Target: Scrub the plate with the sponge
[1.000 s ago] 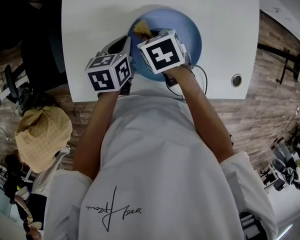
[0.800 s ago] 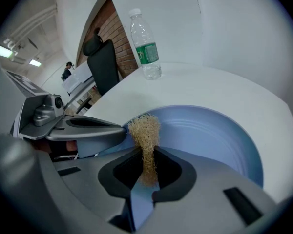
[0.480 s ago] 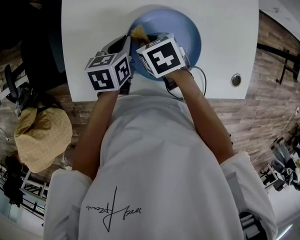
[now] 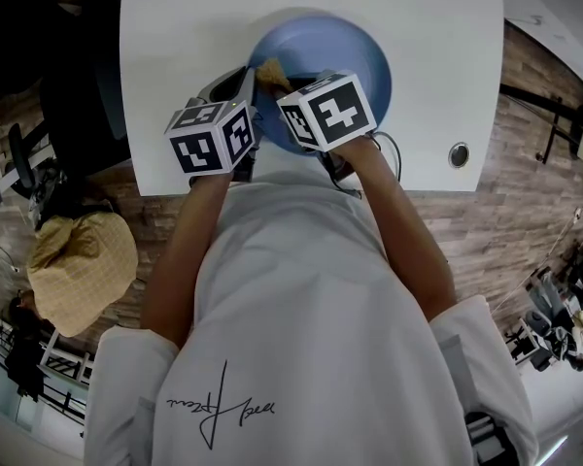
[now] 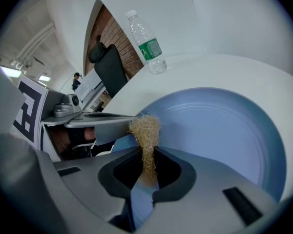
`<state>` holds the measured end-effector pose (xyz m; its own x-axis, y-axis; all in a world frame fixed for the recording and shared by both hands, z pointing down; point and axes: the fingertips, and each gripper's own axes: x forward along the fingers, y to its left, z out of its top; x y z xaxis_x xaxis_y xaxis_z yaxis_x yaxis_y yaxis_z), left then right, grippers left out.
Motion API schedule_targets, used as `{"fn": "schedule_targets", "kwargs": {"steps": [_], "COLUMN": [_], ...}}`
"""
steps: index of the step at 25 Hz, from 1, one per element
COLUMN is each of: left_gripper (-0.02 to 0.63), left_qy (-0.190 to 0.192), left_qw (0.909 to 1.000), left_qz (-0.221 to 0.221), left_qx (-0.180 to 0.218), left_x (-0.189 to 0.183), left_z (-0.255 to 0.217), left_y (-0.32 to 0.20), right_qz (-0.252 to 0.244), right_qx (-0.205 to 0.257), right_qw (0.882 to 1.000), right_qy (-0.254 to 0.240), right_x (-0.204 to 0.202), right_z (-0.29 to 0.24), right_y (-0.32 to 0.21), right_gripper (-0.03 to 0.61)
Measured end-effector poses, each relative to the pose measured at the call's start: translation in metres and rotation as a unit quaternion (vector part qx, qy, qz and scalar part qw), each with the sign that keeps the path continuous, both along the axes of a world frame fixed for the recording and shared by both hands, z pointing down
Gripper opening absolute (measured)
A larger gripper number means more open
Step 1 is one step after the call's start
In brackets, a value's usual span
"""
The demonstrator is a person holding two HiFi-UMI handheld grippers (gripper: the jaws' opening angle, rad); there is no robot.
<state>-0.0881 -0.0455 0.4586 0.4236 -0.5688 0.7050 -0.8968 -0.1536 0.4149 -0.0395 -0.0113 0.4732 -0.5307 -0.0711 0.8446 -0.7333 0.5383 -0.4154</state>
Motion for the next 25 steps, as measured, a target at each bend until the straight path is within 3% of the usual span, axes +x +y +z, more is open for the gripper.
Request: {"fn": "schedule_targets", "kwargs": {"steps": [9,20,25], "left_gripper": [0.012,0.012,0.013], "left_qy": [-0.002,0.002,0.001], "left_qw": [1.0,1.0,1.0], "left_qz": [-0.003,-0.006,-0.006], "left_qx": [-0.001,-0.001,-0.001], "left_x": [0.0,0.0,-0.001], "left_z": [0.001,0.003,0.003], "left_y": [0.001,0.001,0.0], "right_qz": [0.001,-0.019,-0.039], "right_qx": [-0.053,-0.084,-0.067], "right_qw": [0.998,0.996,0.997], "right_qy": [-0.023,-0.031,-0.012], "right_x": [-0.001,-0.004,-0.008], "right_z": [0.002,0.003,0.003], "right_y": [0.016,0.036,0.041], "right_gripper": [0.043,0.043,0.043]}}
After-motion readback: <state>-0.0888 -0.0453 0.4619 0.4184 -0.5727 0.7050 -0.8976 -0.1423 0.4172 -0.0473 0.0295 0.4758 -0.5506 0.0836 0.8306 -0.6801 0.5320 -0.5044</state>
